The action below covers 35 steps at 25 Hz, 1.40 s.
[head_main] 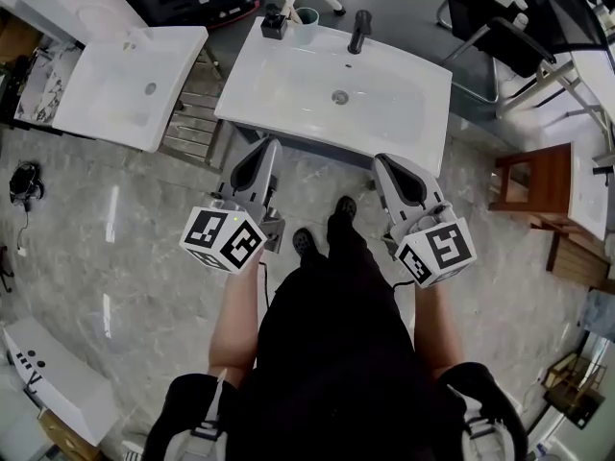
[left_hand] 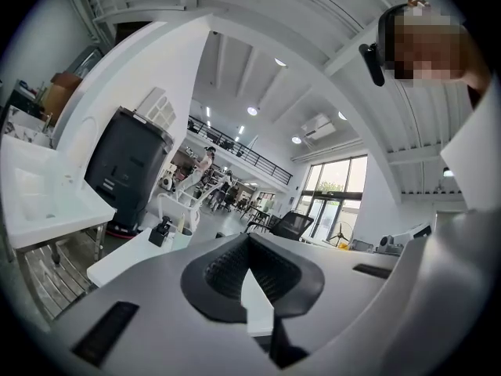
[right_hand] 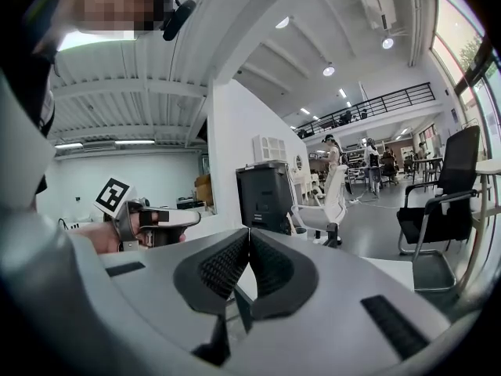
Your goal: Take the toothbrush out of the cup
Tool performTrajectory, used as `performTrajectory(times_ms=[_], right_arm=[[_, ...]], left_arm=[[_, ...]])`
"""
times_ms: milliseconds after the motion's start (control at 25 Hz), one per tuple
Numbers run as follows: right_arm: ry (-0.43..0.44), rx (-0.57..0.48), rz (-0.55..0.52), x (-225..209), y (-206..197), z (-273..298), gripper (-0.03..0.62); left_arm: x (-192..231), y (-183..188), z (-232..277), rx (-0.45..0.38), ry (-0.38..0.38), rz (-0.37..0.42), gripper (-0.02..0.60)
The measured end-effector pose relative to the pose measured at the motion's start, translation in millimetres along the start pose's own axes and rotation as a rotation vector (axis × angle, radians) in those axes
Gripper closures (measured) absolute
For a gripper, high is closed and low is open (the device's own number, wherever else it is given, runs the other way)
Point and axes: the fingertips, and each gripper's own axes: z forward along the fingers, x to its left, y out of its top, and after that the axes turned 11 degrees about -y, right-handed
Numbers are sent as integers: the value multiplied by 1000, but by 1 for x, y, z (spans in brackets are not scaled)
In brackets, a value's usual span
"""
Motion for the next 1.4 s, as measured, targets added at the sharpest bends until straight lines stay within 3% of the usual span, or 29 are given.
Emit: performTrajectory(times_ms=[240, 640, 880, 1400], right_arm=[[-3, 2, 26, -23, -5, 26, 563], [41, -80, 47, -77, 39, 124, 563], [72, -83, 54, -112, 59, 174, 563], [149, -22, 88, -155, 44, 230, 563]], left_arm=[[16, -7, 25, 26, 9, 2, 566], [64, 38, 98, 16, 73, 71, 566], [96, 48, 142, 5, 158, 76, 566], [144, 35, 190, 29, 296, 56, 563]])
